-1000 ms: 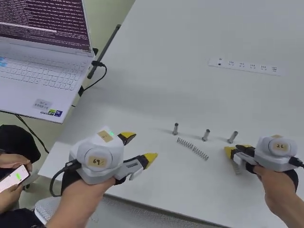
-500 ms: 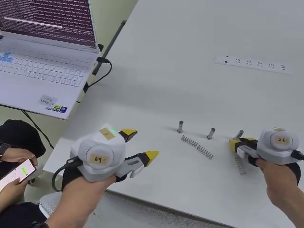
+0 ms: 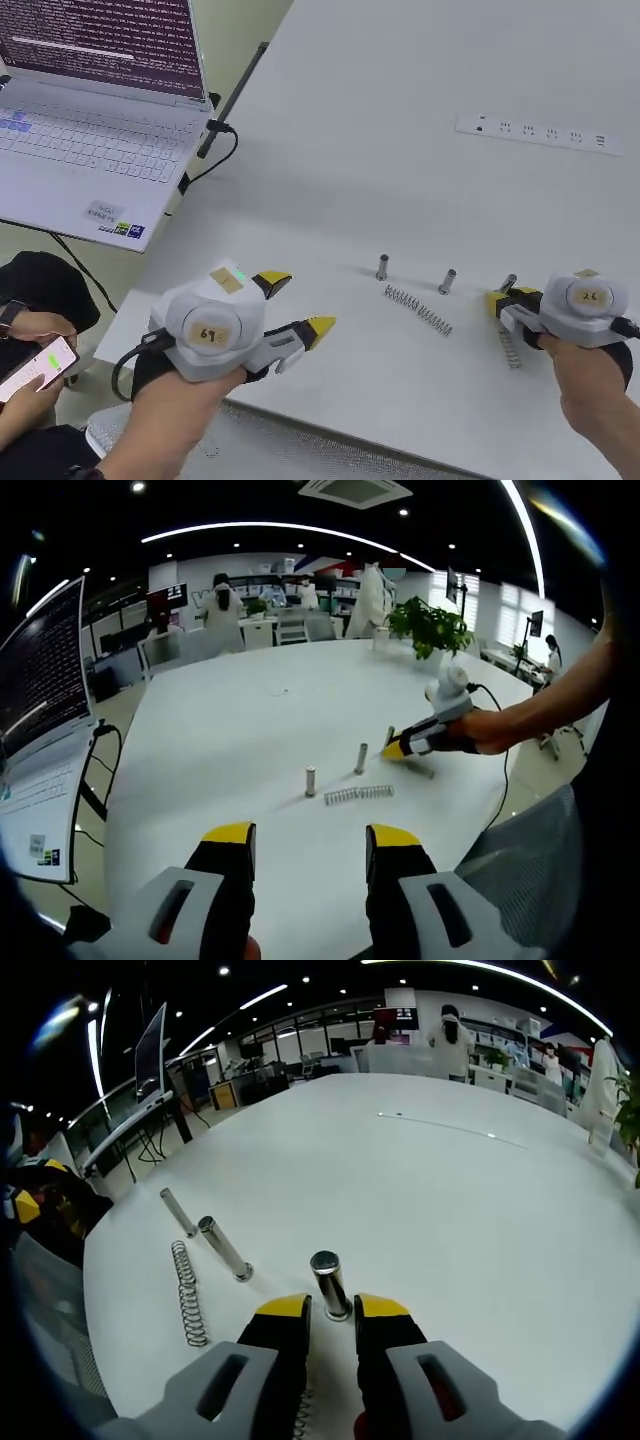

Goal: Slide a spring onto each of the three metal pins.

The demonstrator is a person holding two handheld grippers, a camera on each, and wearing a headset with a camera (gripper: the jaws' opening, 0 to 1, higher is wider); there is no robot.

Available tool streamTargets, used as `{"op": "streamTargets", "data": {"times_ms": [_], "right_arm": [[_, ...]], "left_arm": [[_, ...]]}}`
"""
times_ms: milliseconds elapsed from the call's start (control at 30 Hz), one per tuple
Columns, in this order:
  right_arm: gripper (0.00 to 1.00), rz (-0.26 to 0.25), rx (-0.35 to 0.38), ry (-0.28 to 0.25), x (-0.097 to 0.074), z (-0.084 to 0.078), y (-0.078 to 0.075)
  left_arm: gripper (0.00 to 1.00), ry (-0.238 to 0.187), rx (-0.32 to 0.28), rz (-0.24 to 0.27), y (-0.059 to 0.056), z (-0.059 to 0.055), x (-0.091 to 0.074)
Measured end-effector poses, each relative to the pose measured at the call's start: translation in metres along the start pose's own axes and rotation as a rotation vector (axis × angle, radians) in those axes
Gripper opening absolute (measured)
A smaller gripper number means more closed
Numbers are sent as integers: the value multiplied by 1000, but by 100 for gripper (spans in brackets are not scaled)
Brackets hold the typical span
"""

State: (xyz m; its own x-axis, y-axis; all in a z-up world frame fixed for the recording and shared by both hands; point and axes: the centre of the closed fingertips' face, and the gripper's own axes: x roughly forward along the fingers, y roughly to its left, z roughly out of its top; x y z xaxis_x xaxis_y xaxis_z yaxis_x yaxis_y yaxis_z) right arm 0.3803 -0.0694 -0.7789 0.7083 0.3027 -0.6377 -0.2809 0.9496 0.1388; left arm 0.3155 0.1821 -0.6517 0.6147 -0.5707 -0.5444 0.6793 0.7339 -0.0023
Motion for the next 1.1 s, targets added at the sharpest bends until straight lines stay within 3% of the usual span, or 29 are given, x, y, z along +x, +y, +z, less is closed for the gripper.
{"op": "streamTargets", "data": {"times_ms": [267, 1100], "right_arm": [[9, -11, -3, -5, 3, 1, -4], [8, -5, -43, -9, 0, -7, -12]], "left_arm": [[38, -2, -1, 2, 1, 1, 0], [39, -10, 4, -8, -3, 5, 2]]}}
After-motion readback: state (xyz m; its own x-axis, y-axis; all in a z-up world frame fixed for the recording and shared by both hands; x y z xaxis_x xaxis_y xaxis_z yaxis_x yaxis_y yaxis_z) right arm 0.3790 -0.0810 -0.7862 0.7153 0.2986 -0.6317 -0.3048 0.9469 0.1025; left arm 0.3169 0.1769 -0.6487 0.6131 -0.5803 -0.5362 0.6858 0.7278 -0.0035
